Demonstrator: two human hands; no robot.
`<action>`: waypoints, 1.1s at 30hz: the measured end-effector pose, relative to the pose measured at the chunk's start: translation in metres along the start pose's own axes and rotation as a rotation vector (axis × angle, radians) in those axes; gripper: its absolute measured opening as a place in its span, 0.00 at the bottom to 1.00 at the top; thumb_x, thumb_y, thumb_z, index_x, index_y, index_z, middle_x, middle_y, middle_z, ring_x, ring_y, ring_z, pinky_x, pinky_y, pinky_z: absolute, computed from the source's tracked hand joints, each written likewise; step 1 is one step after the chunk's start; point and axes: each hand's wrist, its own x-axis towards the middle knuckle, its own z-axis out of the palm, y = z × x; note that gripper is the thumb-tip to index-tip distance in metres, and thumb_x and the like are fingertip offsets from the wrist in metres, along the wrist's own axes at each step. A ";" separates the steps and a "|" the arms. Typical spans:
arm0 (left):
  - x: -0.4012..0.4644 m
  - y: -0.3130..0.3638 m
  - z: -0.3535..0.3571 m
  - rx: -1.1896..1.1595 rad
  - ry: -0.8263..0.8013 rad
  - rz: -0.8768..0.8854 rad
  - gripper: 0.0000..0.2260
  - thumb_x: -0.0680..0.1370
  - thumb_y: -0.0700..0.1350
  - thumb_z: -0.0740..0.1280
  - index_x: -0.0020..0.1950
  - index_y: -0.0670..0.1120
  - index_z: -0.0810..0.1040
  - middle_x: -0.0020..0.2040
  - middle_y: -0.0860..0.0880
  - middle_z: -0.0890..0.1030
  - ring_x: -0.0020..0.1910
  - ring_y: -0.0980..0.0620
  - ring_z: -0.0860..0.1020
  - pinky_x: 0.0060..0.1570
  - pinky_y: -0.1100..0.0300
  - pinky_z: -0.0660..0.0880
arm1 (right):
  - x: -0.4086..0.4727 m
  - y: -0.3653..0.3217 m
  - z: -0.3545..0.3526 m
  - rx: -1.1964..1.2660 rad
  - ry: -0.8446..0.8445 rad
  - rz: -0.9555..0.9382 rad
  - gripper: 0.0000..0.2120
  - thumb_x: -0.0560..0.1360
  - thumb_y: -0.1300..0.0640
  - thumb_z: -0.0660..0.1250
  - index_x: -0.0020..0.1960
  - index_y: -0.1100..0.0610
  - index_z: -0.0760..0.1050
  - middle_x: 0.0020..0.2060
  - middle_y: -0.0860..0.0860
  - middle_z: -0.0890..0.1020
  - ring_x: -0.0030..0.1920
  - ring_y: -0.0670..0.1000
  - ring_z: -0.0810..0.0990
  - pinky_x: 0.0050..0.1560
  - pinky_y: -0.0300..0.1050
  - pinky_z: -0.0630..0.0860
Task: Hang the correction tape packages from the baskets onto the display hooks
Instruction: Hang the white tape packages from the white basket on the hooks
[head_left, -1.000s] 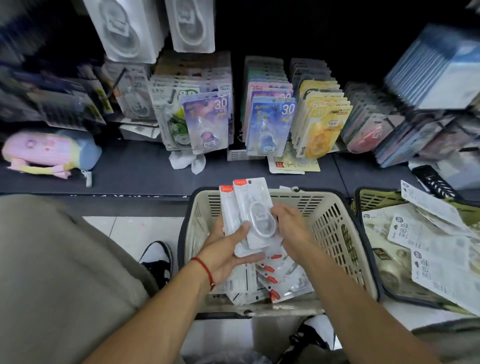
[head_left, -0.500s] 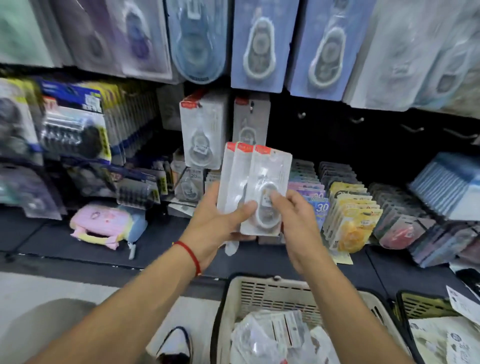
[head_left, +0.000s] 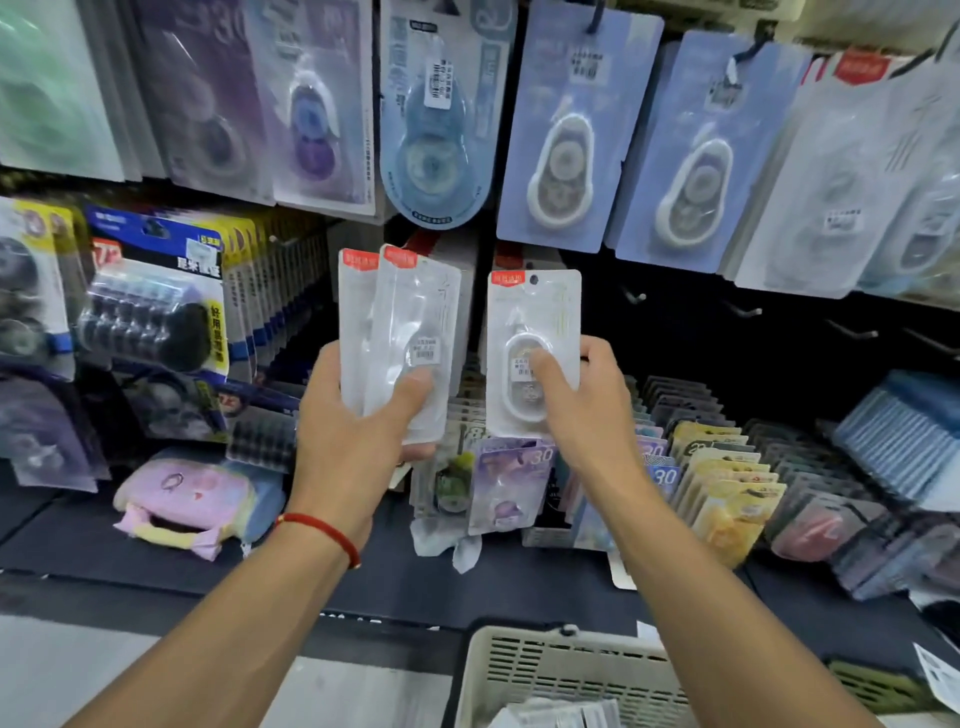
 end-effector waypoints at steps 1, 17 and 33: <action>-0.001 0.002 0.000 -0.011 0.006 0.005 0.15 0.78 0.44 0.77 0.57 0.61 0.79 0.52 0.60 0.86 0.49 0.53 0.87 0.34 0.51 0.85 | -0.001 0.001 0.002 -0.006 0.016 -0.008 0.13 0.80 0.42 0.68 0.60 0.46 0.72 0.49 0.40 0.82 0.46 0.34 0.81 0.37 0.30 0.74; -0.009 0.004 0.006 -0.063 -0.041 -0.078 0.15 0.78 0.45 0.77 0.61 0.58 0.79 0.54 0.57 0.86 0.50 0.54 0.87 0.34 0.53 0.84 | 0.032 0.019 0.011 -0.332 -0.099 0.168 0.25 0.86 0.40 0.56 0.76 0.56 0.65 0.65 0.60 0.78 0.64 0.59 0.77 0.63 0.57 0.75; -0.014 0.001 0.021 -0.130 -0.102 -0.238 0.09 0.80 0.47 0.74 0.60 0.54 0.83 0.51 0.51 0.88 0.47 0.49 0.88 0.36 0.52 0.85 | -0.019 -0.002 -0.008 0.152 -0.181 0.033 0.19 0.74 0.36 0.62 0.59 0.44 0.76 0.55 0.49 0.85 0.57 0.55 0.84 0.60 0.66 0.80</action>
